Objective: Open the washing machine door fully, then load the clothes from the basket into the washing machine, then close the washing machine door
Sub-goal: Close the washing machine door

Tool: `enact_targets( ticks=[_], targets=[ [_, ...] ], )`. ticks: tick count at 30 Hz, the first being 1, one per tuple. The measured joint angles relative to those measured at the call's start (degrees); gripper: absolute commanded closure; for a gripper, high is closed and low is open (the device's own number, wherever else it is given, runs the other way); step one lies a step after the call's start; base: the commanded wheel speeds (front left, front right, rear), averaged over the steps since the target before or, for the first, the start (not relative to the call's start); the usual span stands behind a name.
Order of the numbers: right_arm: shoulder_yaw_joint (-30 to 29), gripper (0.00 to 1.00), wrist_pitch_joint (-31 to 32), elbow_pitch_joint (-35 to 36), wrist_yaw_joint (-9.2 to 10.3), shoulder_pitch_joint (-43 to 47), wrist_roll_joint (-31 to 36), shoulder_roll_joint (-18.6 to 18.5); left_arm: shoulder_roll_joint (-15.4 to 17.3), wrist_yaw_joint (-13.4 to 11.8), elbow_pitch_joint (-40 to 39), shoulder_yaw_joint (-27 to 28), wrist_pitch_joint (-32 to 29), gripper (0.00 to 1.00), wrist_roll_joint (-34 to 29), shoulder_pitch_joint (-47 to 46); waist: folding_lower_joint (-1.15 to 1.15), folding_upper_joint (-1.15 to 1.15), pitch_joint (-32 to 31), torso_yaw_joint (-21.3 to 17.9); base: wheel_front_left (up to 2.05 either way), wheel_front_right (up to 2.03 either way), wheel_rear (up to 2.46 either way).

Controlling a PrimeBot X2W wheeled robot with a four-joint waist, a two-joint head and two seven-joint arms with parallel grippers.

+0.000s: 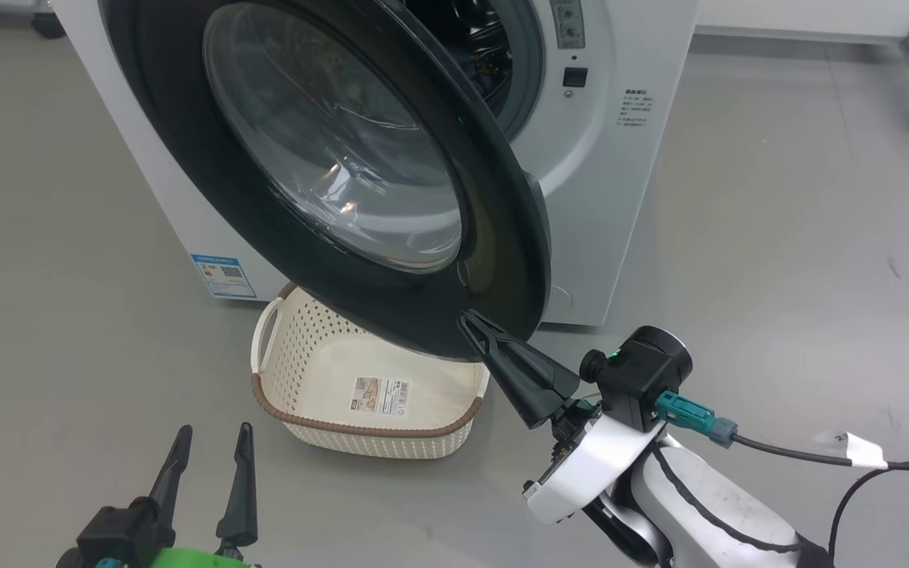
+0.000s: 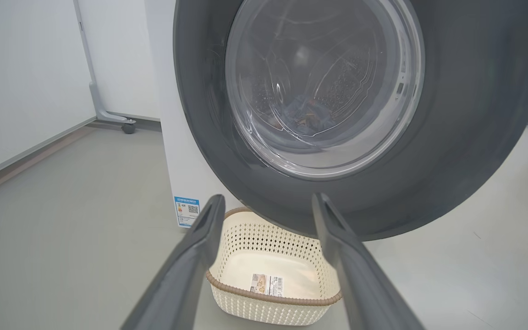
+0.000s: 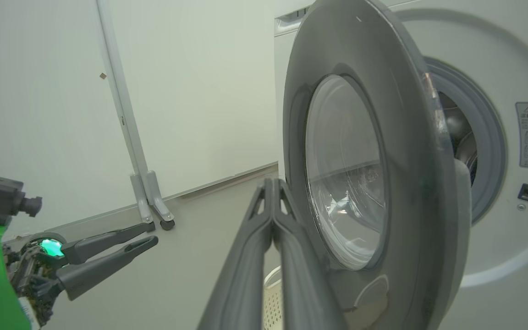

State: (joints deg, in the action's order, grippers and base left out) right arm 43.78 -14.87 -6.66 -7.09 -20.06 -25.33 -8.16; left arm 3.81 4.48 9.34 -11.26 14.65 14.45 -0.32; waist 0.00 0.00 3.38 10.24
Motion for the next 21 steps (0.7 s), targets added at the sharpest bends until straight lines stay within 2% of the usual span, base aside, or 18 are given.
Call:
enact_targets(
  ticks=[21],
  targets=[
    [-1.53, 1.00, 0.00, -7.34, 0.00, -4.73, -1.49, 0.02, -0.94, 0.48, -0.48, 0.60, 0.00, 0.00, 0.01, -1.06, 0.00, 0.00, 3.63, 2.86, 0.00, 0.00, 0.00]
  ],
)
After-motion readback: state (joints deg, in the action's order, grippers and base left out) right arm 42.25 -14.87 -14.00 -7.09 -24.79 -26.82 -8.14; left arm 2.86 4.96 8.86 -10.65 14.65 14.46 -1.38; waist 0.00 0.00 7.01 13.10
